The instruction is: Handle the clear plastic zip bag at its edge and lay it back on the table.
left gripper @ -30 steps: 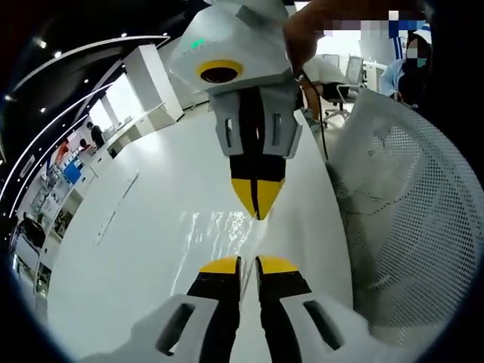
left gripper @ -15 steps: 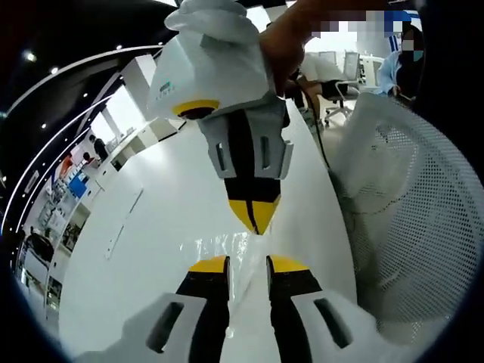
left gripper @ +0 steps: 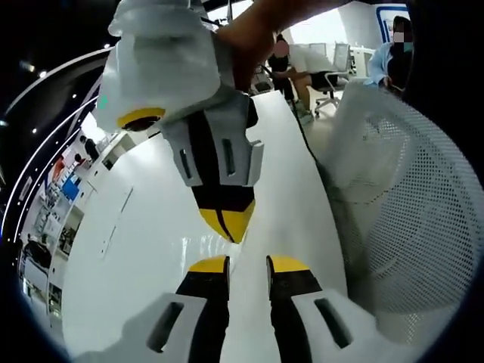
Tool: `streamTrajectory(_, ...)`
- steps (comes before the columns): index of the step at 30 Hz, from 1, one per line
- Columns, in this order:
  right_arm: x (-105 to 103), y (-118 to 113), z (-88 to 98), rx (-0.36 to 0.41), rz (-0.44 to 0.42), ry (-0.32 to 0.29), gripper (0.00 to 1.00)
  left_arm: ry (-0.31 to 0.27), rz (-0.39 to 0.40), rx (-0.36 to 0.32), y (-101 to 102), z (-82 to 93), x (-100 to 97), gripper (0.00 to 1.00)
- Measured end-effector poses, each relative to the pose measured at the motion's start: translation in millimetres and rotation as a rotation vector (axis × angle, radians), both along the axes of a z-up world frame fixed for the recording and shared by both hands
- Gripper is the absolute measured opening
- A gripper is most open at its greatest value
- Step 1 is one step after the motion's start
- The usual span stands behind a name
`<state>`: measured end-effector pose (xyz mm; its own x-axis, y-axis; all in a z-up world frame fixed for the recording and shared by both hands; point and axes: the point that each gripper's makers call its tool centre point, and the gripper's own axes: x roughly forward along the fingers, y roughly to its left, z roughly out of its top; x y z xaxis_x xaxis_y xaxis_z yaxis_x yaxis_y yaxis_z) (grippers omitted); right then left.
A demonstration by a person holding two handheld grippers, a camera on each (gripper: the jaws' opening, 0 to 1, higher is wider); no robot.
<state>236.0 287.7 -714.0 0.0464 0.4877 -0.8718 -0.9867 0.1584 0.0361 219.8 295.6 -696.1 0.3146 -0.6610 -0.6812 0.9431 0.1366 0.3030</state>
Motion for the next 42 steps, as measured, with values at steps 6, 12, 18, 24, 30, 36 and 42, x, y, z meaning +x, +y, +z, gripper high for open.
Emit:
streamTrajectory(6,5.6,6.1,14.1,0.023,0.002,-0.036,0.00,-0.008,0.011,0.027,3.4,-2.3,5.2,0.15)
streamTrajectory(12,19.0,5.4,29.8,0.036,-0.015,-0.082,0.00,-0.025,0.017,0.035,1.6,0.8,8.1,0.12)
streamTrajectory(18,30.8,-0.1,47.0,0.046,-0.036,-0.157,0.00,-0.035,0.012,0.038,-2.2,7.1,11.3,0.08)
streamTrajectory(24,43.1,-6.8,60.5,0.045,-0.043,-0.222,0.00,-0.053,0.011,0.026,-6.4,11.9,16.2,0.08)
streamTrajectory(30,53.8,-11.8,70.6,0.051,-0.052,-0.277,0.00,-0.068,0.015,0.027,-6.7,15.6,18.2,0.05)
streamTrajectory(36,60.3,-15.6,80.5,0.064,-0.082,-0.304,0.00,-0.071,0.030,0.005,-8.7,20.8,22.9,0.00)
streamTrajectory(42,71.3,-16.3,87.9,0.103,-0.162,-0.297,0.00,-0.078,0.016,0.002,-13.5,24.9,20.9,0.00)
